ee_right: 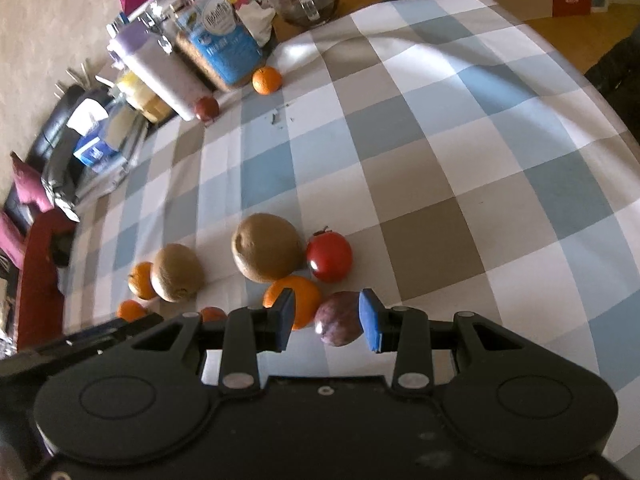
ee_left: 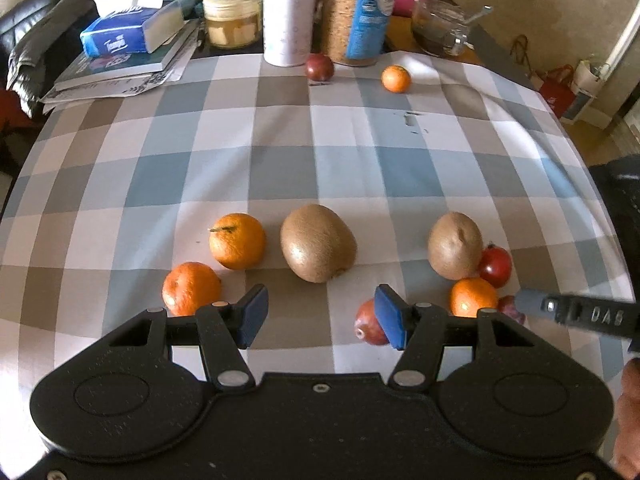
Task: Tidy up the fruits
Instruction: 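Move both tools to the fruit group beyond the tray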
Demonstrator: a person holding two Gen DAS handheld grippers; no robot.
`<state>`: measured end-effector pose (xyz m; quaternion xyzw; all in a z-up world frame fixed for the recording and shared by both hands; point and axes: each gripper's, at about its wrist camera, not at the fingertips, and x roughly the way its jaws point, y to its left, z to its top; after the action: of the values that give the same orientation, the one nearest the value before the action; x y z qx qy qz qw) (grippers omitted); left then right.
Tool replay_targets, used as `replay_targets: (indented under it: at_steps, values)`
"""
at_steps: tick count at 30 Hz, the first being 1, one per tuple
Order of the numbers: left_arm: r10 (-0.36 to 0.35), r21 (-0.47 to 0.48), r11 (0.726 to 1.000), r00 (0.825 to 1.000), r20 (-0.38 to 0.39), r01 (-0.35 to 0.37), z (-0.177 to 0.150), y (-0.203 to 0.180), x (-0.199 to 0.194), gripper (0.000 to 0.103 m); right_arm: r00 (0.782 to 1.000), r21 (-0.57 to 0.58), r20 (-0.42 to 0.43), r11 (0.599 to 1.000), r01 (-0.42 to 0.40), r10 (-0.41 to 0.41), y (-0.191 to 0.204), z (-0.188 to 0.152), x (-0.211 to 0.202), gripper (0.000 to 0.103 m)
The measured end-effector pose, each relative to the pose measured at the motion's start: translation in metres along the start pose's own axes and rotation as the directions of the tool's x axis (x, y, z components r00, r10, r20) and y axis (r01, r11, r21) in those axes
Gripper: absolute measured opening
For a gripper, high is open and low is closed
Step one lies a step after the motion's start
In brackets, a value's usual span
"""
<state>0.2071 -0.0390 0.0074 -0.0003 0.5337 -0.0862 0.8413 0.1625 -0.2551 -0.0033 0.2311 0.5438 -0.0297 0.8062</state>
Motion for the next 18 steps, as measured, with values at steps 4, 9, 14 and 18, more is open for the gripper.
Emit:
replay_targets:
  at_steps: [4, 9, 14, 18]
  values:
    - [0.012, -0.049, 0.999, 1.000, 0.000, -0.012, 0.009, 0.017, 0.002, 0.063, 0.999, -0.013, -0.005, 0.999, 0.044, -0.044, -0.001, -0.002, 0.011, 0.039]
    - [0.025, -0.146, 0.989, 1.000, 0.001, -0.025, 0.017, 0.046, 0.004, 0.063, 0.999, -0.010, -0.039, 0.999, 0.034, -0.035, -0.003, -0.004, 0.025, 0.039]
    - [0.018, -0.243, 0.970, 1.000, 0.009, -0.015, 0.017, 0.063, 0.003, 0.063, 0.999, -0.034, 0.009, 0.998, 0.051, -0.051, 0.001, -0.002, 0.025, 0.039]
    - [0.010, -0.223, 0.975, 1.000, 0.018, -0.006, 0.016, 0.051, 0.003, 0.063, 0.997, -0.080, 0.026, 0.994, 0.075, -0.073, 0.002, -0.004, 0.026, 0.039]
